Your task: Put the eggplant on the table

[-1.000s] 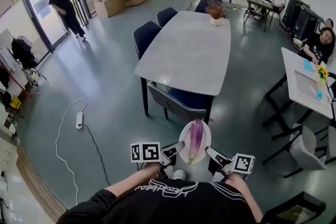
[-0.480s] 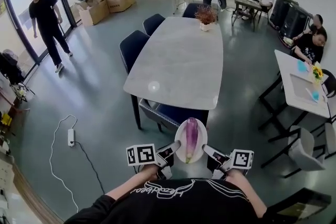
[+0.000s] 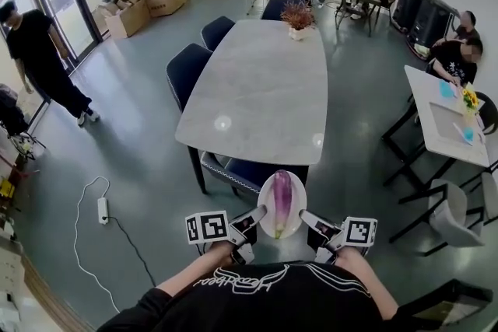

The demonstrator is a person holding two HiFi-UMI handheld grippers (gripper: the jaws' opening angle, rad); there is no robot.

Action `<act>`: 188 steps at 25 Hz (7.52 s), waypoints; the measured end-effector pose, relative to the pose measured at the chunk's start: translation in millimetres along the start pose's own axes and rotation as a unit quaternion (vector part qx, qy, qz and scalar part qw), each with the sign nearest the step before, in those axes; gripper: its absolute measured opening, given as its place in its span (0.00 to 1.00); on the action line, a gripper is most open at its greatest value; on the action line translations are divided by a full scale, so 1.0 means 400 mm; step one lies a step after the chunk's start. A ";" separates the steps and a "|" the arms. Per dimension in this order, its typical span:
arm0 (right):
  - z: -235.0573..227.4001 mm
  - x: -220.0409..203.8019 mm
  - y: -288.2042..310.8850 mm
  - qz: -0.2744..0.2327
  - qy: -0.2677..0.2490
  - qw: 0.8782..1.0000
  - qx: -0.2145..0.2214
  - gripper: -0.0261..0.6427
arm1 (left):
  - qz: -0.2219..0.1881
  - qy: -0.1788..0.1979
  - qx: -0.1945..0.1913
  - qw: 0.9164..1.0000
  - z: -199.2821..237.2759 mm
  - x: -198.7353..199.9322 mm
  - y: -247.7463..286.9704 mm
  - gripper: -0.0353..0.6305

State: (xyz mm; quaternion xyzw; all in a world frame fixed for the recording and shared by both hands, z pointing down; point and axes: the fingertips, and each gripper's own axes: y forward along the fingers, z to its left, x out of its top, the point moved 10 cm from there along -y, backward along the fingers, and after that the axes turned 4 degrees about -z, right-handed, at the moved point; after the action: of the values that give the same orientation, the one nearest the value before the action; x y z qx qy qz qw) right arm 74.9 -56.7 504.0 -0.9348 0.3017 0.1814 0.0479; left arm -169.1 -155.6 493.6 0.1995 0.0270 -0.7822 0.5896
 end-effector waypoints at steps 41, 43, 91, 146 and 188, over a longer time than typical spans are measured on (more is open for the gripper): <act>-0.292 0.567 0.249 0.048 0.034 0.998 0.006 0.07 | -0.040 -0.001 0.072 0.997 0.060 0.367 0.489 0.10; -0.306 0.600 0.257 0.051 0.036 0.998 0.009 0.07 | -0.042 0.008 0.079 0.996 0.056 0.387 0.521 0.10; -0.585 0.902 0.640 0.161 -0.032 0.983 -0.079 0.07 | -0.106 -0.035 0.159 0.981 0.323 0.690 0.762 0.09; -0.630 0.857 0.691 0.193 -0.107 0.944 -0.245 0.19 | -0.086 -0.028 0.257 0.962 0.440 0.703 0.746 0.23; 0.100 0.196 0.030 0.072 -0.250 0.964 0.050 0.05 | -0.057 0.330 -0.048 0.941 -0.242 0.012 0.081 0.06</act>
State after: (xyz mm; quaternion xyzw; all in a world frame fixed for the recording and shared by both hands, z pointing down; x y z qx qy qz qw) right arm 114.4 -101.3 438.1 -0.8319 0.3552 0.3970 0.1553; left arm -112.8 -143.0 409.4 0.4162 0.2688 -0.7027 0.5106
